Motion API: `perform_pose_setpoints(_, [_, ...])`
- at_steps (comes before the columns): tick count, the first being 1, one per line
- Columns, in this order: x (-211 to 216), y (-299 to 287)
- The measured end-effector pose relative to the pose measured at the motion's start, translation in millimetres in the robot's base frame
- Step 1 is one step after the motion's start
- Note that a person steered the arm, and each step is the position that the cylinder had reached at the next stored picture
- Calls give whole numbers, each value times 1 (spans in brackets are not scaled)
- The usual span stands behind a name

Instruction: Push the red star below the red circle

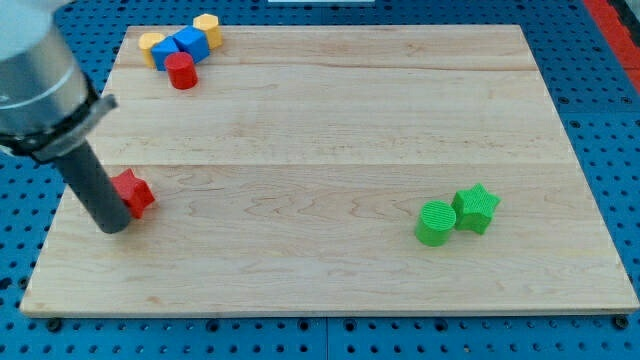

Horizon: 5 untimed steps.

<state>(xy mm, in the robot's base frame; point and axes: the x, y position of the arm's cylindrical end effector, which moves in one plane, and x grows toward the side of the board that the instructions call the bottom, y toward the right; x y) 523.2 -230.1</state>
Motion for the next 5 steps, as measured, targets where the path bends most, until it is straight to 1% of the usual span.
perform_pose_setpoints(1, [-8,-22])
perform_pose_setpoints(2, [-43,17])
perform_pose_setpoints(3, [-22,35])
perform_pose_setpoints(4, [8,58])
perform_pose_setpoints(5, [-41,65])
